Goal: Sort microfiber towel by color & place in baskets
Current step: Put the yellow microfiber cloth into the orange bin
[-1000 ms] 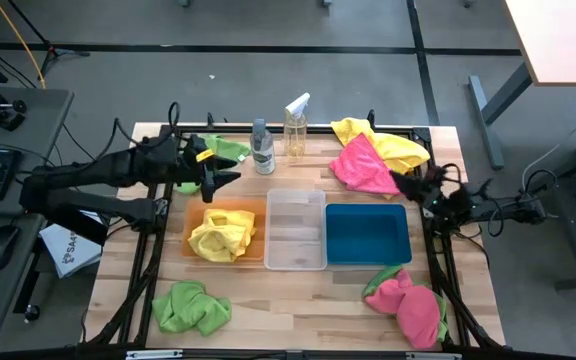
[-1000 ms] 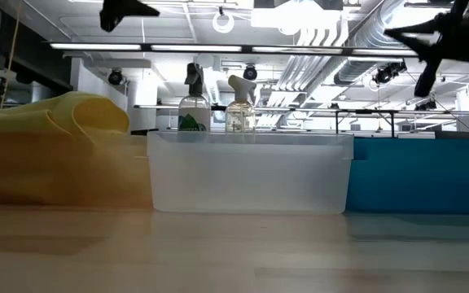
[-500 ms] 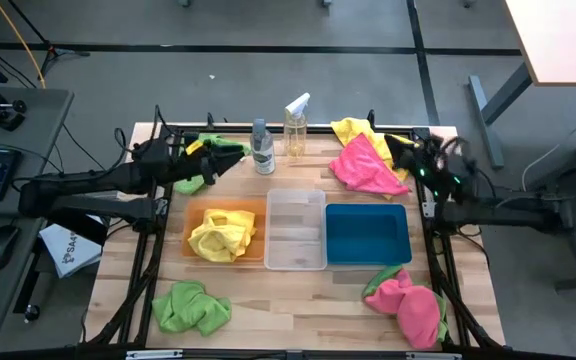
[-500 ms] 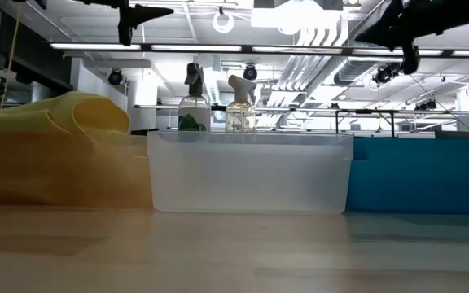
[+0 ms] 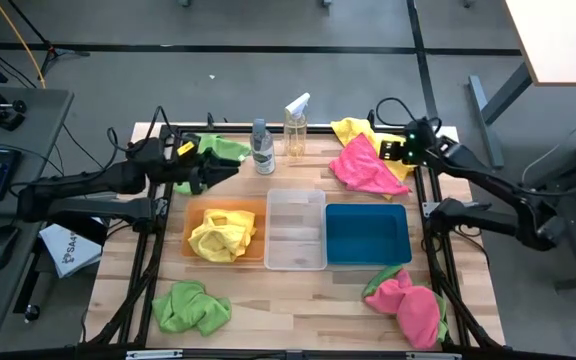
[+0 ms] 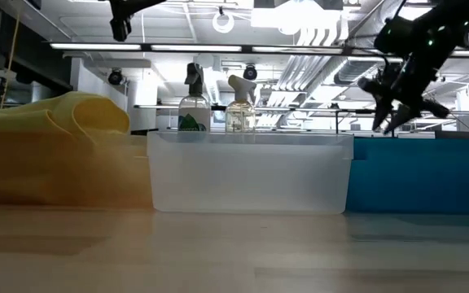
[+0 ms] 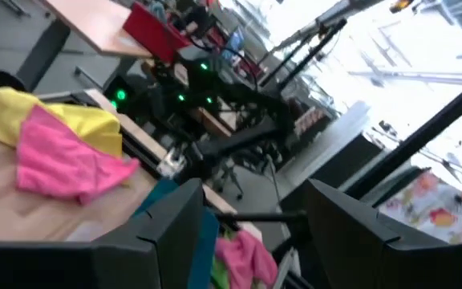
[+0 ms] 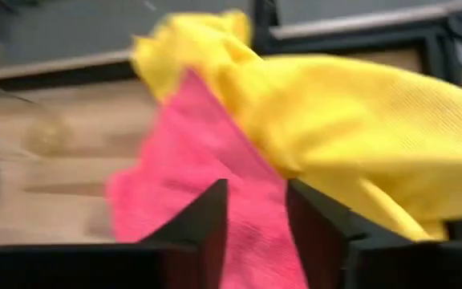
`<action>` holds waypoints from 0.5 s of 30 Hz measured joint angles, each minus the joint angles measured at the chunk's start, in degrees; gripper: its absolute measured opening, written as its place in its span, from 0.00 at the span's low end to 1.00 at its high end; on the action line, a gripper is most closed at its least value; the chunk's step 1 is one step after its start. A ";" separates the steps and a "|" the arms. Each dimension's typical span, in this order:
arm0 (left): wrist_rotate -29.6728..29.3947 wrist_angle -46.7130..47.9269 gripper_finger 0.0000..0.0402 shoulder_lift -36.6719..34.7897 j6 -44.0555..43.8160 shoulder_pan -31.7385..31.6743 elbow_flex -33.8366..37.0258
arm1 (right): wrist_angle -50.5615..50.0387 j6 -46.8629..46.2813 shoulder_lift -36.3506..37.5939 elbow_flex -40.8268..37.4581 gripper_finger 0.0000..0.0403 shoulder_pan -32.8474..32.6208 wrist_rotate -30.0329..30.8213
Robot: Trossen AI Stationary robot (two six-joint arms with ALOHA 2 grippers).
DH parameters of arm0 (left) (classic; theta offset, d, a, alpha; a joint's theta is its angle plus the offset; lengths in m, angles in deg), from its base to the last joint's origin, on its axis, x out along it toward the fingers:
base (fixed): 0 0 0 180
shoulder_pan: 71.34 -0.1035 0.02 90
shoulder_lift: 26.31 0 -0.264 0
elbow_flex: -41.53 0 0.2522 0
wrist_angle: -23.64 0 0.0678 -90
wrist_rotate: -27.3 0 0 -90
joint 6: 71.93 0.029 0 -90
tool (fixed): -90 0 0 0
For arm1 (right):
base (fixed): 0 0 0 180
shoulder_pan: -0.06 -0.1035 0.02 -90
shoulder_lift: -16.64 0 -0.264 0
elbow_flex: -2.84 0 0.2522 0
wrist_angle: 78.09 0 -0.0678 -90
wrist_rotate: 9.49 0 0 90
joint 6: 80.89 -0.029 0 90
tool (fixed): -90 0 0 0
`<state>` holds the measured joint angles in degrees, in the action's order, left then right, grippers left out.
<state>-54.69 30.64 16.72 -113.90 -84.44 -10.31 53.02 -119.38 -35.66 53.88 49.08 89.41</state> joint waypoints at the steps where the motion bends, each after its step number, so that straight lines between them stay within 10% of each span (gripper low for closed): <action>1: 0.36 1.04 0.52 -0.51 0.01 0.00 0.00 | -1.13 0.34 -0.91 0.02 0.36 0.58 0.05; 7: 0.29 5.94 0.52 -4.17 2.01 -0.02 0.00 | -8.25 -0.21 -6.70 0.00 0.57 2.77 3.77; 15: 0.01 8.14 0.52 -7.58 3.10 -0.02 -0.02 | -7.49 1.31 -16.85 0.00 0.60 2.91 9.82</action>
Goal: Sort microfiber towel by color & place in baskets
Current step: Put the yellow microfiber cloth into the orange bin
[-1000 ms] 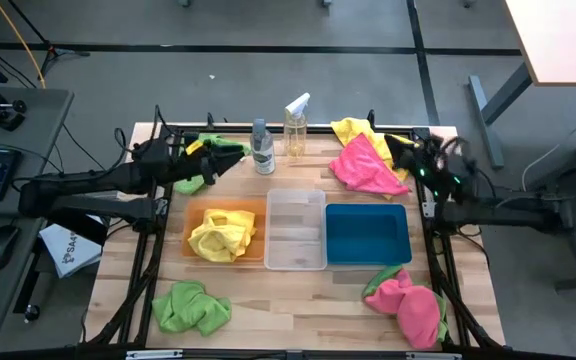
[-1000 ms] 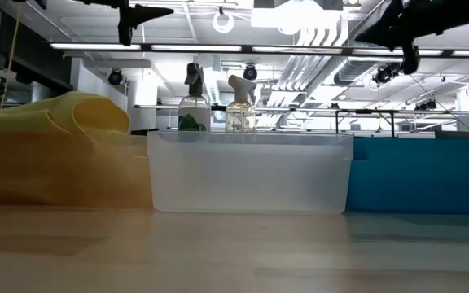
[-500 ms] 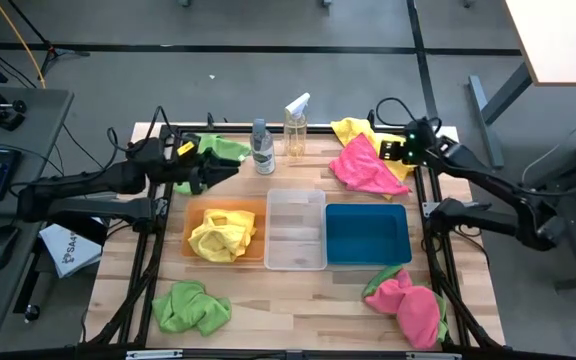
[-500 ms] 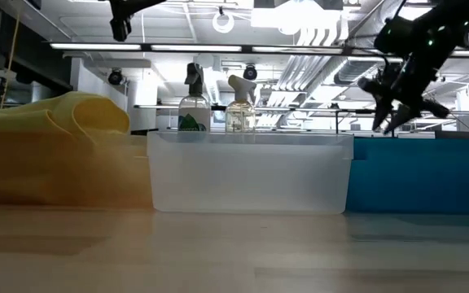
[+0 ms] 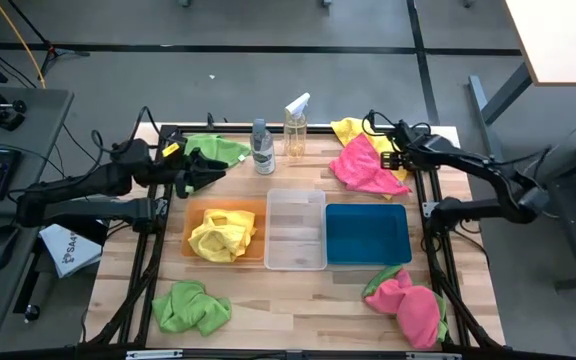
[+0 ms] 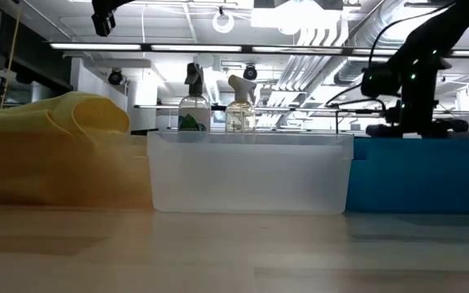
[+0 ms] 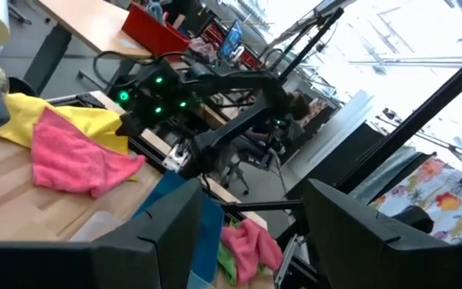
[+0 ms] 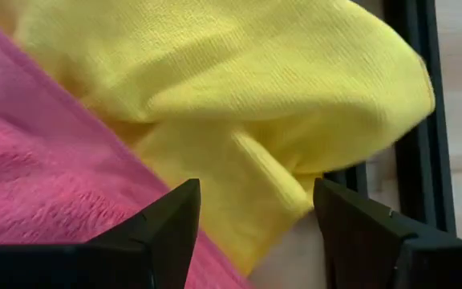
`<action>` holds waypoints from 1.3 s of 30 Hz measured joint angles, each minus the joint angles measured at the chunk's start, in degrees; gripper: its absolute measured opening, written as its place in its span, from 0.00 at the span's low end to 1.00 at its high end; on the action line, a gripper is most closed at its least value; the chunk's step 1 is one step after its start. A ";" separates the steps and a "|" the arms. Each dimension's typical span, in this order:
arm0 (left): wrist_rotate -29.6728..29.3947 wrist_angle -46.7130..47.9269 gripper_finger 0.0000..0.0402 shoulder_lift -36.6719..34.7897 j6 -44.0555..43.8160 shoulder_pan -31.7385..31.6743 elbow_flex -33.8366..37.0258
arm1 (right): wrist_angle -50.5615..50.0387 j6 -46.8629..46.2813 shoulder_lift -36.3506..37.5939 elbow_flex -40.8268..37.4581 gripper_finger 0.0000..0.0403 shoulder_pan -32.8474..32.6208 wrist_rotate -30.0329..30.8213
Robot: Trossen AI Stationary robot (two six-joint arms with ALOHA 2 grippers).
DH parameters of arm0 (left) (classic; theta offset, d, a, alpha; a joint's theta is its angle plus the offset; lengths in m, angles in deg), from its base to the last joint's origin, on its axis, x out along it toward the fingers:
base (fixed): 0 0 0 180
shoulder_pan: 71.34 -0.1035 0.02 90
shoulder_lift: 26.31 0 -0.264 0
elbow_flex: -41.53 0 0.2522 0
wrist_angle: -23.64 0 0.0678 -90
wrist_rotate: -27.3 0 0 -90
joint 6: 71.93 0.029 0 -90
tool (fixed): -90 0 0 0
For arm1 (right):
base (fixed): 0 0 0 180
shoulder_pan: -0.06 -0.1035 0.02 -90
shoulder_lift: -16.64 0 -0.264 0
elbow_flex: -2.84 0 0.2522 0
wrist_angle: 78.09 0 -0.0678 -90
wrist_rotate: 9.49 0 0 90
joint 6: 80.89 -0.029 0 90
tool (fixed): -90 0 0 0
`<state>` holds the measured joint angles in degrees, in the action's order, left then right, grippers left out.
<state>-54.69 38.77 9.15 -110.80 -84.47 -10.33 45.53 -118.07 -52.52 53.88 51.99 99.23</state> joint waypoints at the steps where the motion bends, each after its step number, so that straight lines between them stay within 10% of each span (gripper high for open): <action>1: 0.00 0.47 0.52 -0.24 0.00 0.00 0.00 | 0.69 0.15 -1.16 0.00 0.60 -0.02 0.71; 12: -2.15 2.00 0.52 -0.62 0.11 0.02 0.00 | 3.53 7.06 -11.71 -0.04 0.56 1.59 0.14; 18: -5.96 1.76 0.52 -0.64 0.13 0.02 0.00 | 2.75 11.93 -11.67 -0.04 0.14 1.06 -2.10; 33: -12.05 -15.10 0.52 -0.58 4.80 0.02 -0.02 | -26.45 9.95 20.75 20.89 0.00 -13.94 0.82; 39: -14.95 -16.53 0.52 0.82 8.89 0.07 -0.03 | -21.06 10.08 28.17 33.69 0.00 -21.08 2.32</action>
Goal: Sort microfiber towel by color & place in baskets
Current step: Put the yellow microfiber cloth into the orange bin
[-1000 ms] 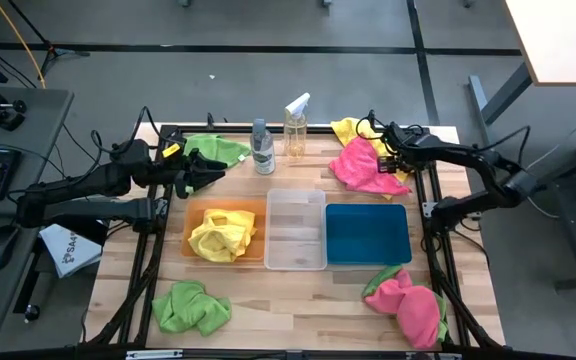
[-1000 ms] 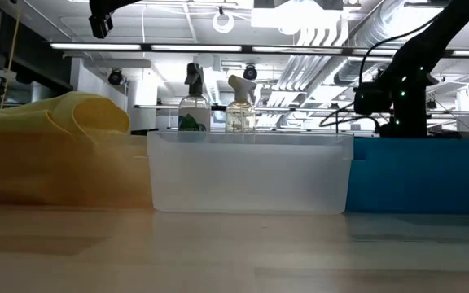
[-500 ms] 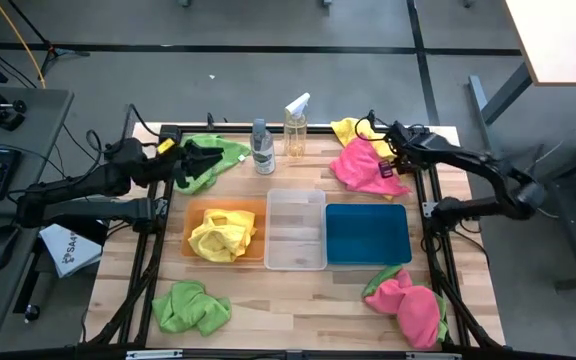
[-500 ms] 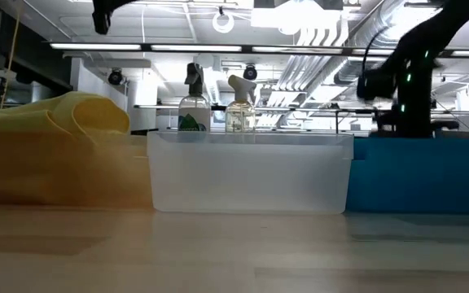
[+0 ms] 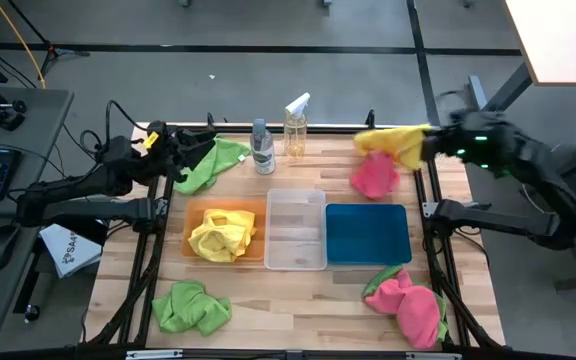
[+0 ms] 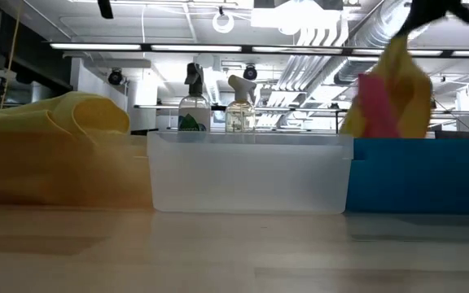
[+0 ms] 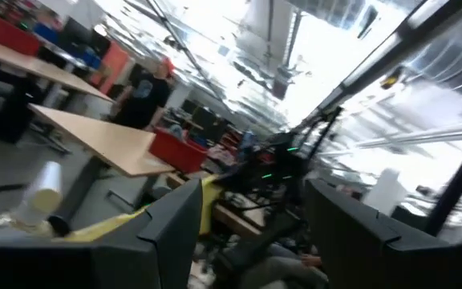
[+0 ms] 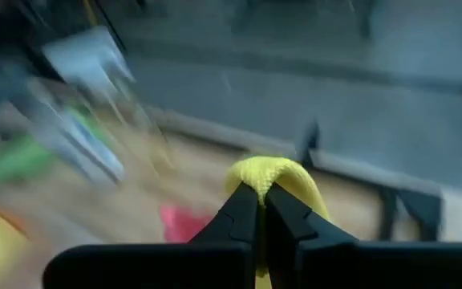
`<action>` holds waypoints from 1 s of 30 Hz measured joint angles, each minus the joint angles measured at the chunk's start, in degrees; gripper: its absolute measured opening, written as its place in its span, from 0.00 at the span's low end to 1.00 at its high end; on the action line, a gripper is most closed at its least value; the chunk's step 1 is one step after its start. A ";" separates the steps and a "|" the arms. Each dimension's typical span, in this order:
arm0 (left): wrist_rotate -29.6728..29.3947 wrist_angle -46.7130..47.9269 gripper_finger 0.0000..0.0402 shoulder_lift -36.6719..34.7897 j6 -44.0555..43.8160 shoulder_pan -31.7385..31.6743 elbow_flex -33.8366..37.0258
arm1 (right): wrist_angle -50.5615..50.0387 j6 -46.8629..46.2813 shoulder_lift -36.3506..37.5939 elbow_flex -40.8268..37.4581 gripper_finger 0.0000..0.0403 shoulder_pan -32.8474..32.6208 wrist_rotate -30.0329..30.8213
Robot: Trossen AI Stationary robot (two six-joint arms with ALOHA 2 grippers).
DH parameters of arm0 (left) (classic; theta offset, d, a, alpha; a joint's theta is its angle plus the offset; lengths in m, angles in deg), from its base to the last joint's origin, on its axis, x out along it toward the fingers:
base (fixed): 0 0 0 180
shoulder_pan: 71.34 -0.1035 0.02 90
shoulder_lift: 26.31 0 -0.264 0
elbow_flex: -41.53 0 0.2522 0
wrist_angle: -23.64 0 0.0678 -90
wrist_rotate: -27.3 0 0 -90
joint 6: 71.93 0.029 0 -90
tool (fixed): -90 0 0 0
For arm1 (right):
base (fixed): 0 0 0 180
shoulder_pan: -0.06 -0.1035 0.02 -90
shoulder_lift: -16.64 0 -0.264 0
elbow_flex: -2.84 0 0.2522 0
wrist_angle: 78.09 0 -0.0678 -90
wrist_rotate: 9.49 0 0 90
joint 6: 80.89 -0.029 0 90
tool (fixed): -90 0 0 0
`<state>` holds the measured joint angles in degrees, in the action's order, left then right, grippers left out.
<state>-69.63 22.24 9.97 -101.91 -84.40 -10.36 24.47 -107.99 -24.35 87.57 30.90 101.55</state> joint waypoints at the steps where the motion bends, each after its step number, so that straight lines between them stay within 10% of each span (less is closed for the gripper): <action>1: -0.78 -0.36 0.52 0.53 0.87 -0.02 0.00 | 1.69 -0.01 0.51 1.40 0.00 -0.61 0.46; 5: -1.36 -4.03 0.52 3.76 2.96 -0.02 0.00 | 11.01 1.64 1.28 4.34 0.00 -2.38 -0.85; 14: 1.24 -6.67 0.52 15.47 12.41 1.32 -5.48 | 37.81 4.31 -7.94 1.74 0.00 -8.71 -24.56; 30: 14.59 21.35 0.63 37.20 35.88 7.36 -32.93 | 62.25 5.11 -29.24 2.13 0.00 -26.05 -38.43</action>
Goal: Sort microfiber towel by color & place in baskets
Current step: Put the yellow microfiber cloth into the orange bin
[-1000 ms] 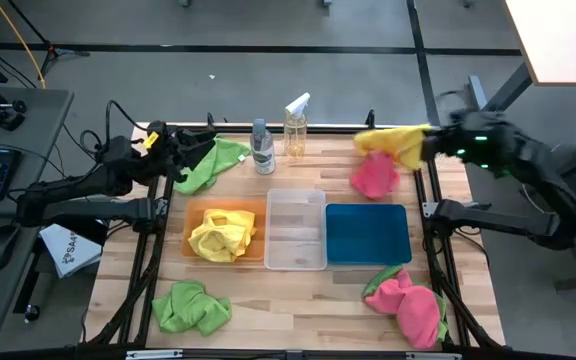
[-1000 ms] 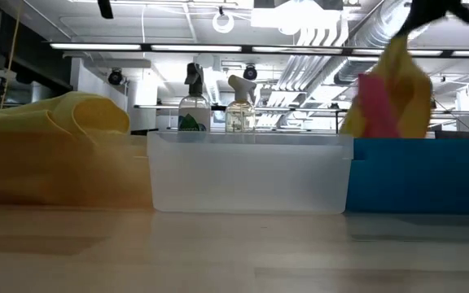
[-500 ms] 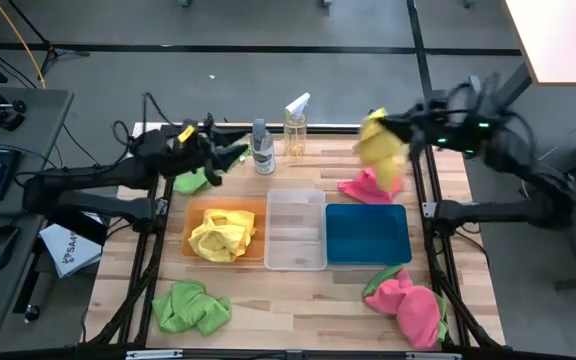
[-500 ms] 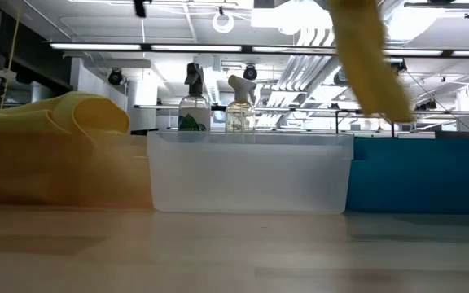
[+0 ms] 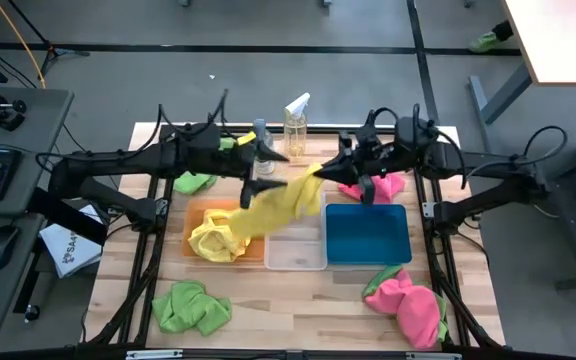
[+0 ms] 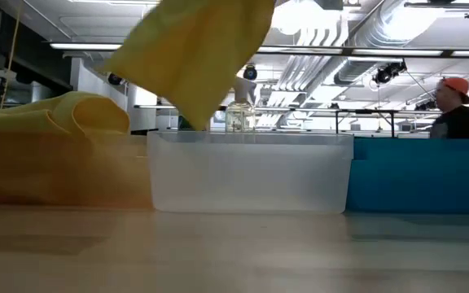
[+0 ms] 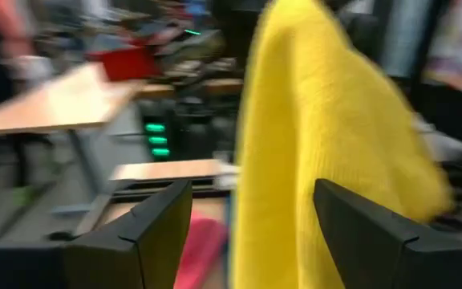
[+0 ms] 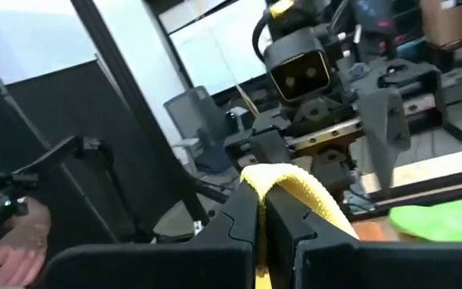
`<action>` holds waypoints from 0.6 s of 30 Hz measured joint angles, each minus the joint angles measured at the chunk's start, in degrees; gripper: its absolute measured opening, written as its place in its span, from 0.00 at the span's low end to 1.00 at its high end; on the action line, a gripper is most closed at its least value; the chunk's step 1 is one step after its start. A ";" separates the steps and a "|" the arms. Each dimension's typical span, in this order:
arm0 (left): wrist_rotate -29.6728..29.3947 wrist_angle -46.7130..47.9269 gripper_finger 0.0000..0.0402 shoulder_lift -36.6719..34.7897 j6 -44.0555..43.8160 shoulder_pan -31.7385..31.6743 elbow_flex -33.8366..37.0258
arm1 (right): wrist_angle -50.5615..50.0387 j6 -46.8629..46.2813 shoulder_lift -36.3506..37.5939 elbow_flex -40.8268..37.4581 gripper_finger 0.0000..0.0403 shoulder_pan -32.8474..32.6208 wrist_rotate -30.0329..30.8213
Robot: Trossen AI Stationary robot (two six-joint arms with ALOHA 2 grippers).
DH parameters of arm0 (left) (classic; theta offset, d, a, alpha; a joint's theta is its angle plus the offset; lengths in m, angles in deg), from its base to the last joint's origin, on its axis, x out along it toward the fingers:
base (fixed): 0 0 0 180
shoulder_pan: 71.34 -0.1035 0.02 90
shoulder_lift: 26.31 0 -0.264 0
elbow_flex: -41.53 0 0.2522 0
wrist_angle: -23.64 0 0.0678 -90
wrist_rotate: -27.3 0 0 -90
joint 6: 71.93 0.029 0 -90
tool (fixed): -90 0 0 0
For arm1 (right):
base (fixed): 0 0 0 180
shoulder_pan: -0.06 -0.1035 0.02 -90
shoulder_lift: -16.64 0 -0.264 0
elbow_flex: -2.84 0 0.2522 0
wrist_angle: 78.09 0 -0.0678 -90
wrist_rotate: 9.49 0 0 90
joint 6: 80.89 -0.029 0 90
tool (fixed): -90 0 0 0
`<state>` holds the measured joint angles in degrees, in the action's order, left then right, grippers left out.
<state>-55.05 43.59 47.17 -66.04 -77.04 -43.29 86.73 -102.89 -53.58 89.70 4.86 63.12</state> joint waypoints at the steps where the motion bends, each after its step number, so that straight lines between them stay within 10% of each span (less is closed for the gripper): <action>1: 2.76 1.12 0.63 0.60 -0.71 0.13 -1.01 | 0.09 0.02 -0.44 0.17 0.00 -0.48 -0.02; 5: 13.60 1.53 0.64 2.32 -5.17 -0.24 -2.69 | 1.80 0.02 -1.78 1.27 0.00 -2.06 -0.02; 18: 22.20 -9.71 0.64 7.78 -15.03 -0.19 -2.65 | 5.14 2.85 -7.00 5.39 0.00 -3.77 0.30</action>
<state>-32.85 33.88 54.95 -81.06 -77.23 -45.94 91.87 -100.04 -60.58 95.09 1.09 63.42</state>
